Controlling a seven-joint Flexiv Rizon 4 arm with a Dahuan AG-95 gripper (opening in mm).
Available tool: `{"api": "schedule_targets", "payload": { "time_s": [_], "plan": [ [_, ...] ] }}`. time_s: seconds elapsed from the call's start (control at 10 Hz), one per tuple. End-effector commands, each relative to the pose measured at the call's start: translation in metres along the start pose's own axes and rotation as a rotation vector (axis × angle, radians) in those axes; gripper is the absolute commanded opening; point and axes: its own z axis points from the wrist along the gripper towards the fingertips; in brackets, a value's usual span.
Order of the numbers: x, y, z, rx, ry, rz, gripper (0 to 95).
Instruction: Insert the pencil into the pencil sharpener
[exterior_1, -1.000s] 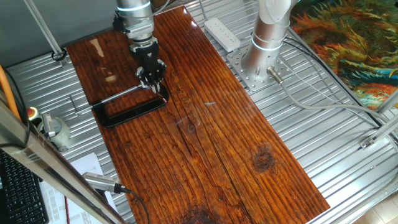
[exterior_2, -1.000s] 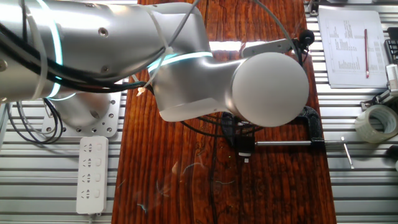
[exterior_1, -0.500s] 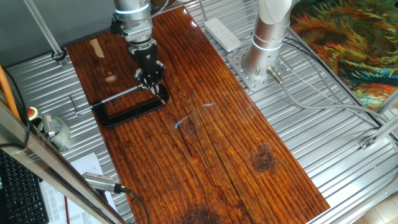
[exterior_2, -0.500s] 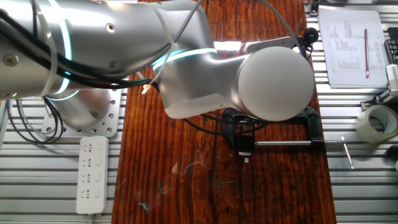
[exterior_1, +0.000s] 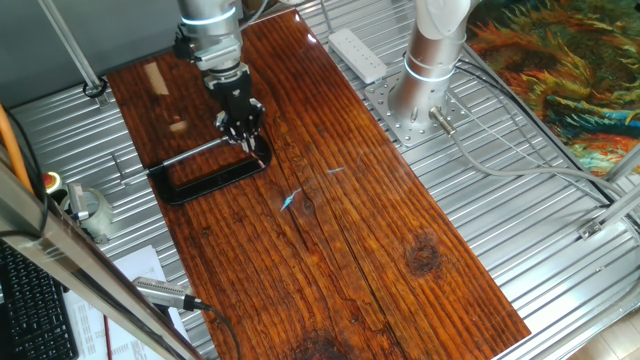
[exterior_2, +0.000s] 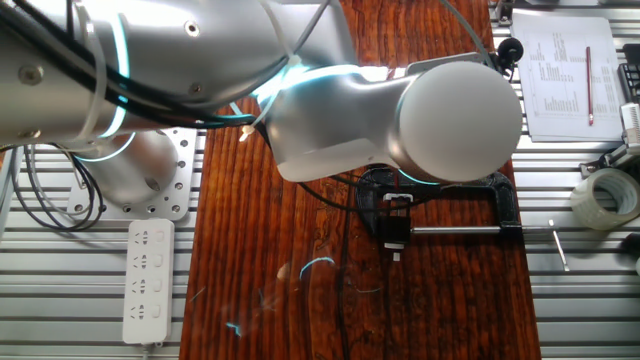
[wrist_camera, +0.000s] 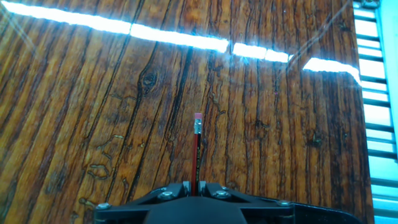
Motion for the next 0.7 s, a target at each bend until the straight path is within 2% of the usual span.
{"api": "schedule_targets", "payload": {
  "time_s": [0.1,0.7],
  "plan": [
    [-0.0006,-0.0021,-0.0011,-0.007,-0.003,0.003,0.0],
    [-0.0011,-0.0017,-0.0032,-0.021,-0.001,-0.013,0.0]
  ]
}}
